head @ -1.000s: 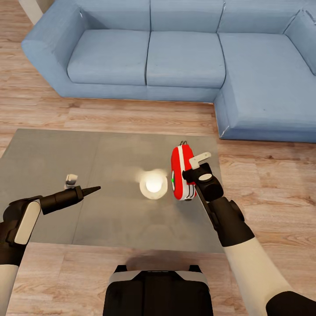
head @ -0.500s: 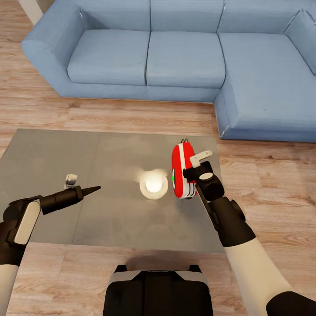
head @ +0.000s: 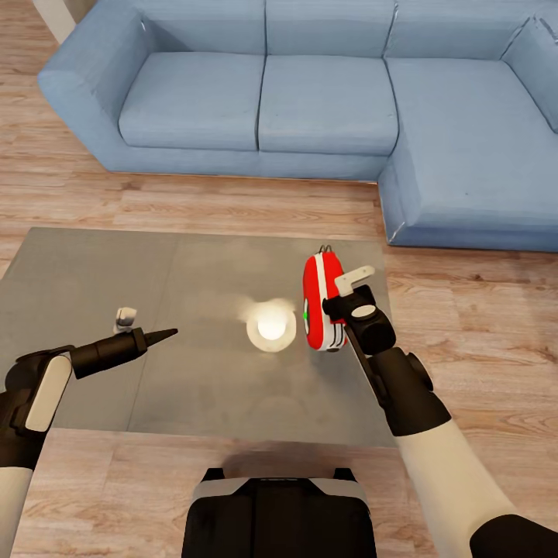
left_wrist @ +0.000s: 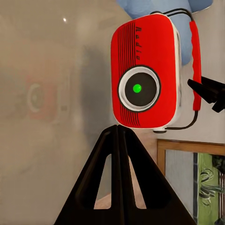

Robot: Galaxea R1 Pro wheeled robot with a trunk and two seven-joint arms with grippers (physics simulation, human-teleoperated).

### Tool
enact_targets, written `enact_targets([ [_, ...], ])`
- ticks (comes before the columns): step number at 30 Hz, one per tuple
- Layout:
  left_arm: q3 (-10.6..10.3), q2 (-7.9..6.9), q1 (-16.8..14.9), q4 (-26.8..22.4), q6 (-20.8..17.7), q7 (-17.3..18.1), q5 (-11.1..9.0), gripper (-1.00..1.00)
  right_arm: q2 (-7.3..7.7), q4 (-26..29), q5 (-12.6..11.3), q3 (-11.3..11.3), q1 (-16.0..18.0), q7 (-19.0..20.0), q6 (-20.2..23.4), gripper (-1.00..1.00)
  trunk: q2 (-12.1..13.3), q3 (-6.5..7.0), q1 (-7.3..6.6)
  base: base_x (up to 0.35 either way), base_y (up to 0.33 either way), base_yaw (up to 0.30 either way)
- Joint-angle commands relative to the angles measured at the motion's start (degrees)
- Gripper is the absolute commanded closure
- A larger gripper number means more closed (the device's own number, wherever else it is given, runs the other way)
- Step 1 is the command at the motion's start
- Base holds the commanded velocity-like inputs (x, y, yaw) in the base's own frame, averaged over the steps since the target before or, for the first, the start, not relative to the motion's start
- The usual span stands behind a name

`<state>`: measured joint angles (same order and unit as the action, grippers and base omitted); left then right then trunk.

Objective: Turn on the radio receiver that's on the table in the living room.

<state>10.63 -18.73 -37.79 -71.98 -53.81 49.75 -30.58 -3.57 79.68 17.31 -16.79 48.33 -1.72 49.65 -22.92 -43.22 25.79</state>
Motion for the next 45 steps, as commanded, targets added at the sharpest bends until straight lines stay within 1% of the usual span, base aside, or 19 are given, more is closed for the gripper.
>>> enact_targets([
  [1, 0.0, 0.01, 0.0, 0.0, 0.01, 0.0, 0.0, 1.0, -0.02, -0.23, 0.25, 0.0, 0.01, -0.04, -0.21, 1.0, -0.01, 0.0, 0.0, 0.0, 0.0, 0.0],
  [6, 0.0, 0.01, 0.0, 0.0, 0.0, 0.0, 0.0, 1.0, -0.24, -2.55, 0.07, 0.0, 0.01, -1.24, -1.27, 1.0, -0.01, 0.0, 0.0, 0.0, 0.0, 0.0],
  [7, 0.0, 0.01, 0.0, 0.0, 0.01, 0.0, 0.0, 1.0, -0.3, -5.79, 0.02, 0.0, 0.01, -2.27, -4.32, 1.0, -0.01, 0.0, 0.0, 0.0, 0.0, 0.0],
  [8, 0.0, 0.01, 0.0, 0.0, 0.02, 0.0, 0.0, 1.0, -0.3, -7.28, 0.01, 0.0, 0.01, -2.76, -5.9, 1.0, -0.01, 0.0, 0.0, 0.0, 0.0, 0.0],
  [10, 0.0, 0.01, 0.0, 0.01, 0.01, -0.01, 0.0, 1.0, -0.3, -8.56, 0.01, 0.0, 0.01, -3.33, -7.44, 1.0, -0.01, 0.0, 0.0, 0.0, 0.0, 0.0],
  [13, 0.0, 0.01, 0.0, 0.01, 0.02, 0.0, 0.0, 1.0, -0.3, -8.86, -0.25, 0.0, 0.01, -3.48, -7.8, 1.0, -0.01, 0.0, 0.0, 0.0, 0.0, 0.0],
  [18, 0.0, 0.01, 0.0, 0.08, 0.02, 0.0, 0.01, 1.0, -0.3, -9.19, -1.97, 0.0, 0.01, -3.66, -8.04, 1.0, -0.01, 0.0, 0.0, 0.0, 0.0, 0.0],
  [24, 0.0, 0.01, 0.0, 0.09, 0.02, 0.0, 0.01, 1.0, -0.3, -9.73, -2.31, 0.0, 0.01, -4.01, -8.14, 1.0, -0.01, 0.0, 0.0, 0.0, 0.0, 0.0],
  [27, 0.0, 0.06, 0.0, 0.09, 0.02, 0.0, 0.0, 1.0, -0.3, -12.96, -2.49, 0.0, 0.01, -4.17, -10.21, 1.0, -0.01, 0.0, 0.0, 0.0, 0.0, 0.0],
  [30, -0.01, 0.15, 0.0, 0.1, 0.02, 0.0, 0.06, 1.0, -0.25, -14.04, -2.71, 0.0, 0.01, -4.78, -11.68, 1.0, -0.01, 0.0, 0.0, 0.0, 0.0, 0.0],
  [42, 0.0, 0.19, 0.0, 0.14, 0.02, -0.02, 0.09, 1.0, -0.28, -14.82, -2.9, 0.0, 0.01, -5.35, -12.45, 1.0, -0.01, 0.0, 0.0, 0.0, 0.0, 0.0],
  [45, 0.0, 0.19, 0.0, 0.15, 0.02, -0.02, 0.09, 1.0, -0.3, -16.72, -3.1, 0.0, 0.01, -5.45, -13.21, 1.0, -0.01, 0.0, 0.0, 0.0, 0.0, 0.0],
])
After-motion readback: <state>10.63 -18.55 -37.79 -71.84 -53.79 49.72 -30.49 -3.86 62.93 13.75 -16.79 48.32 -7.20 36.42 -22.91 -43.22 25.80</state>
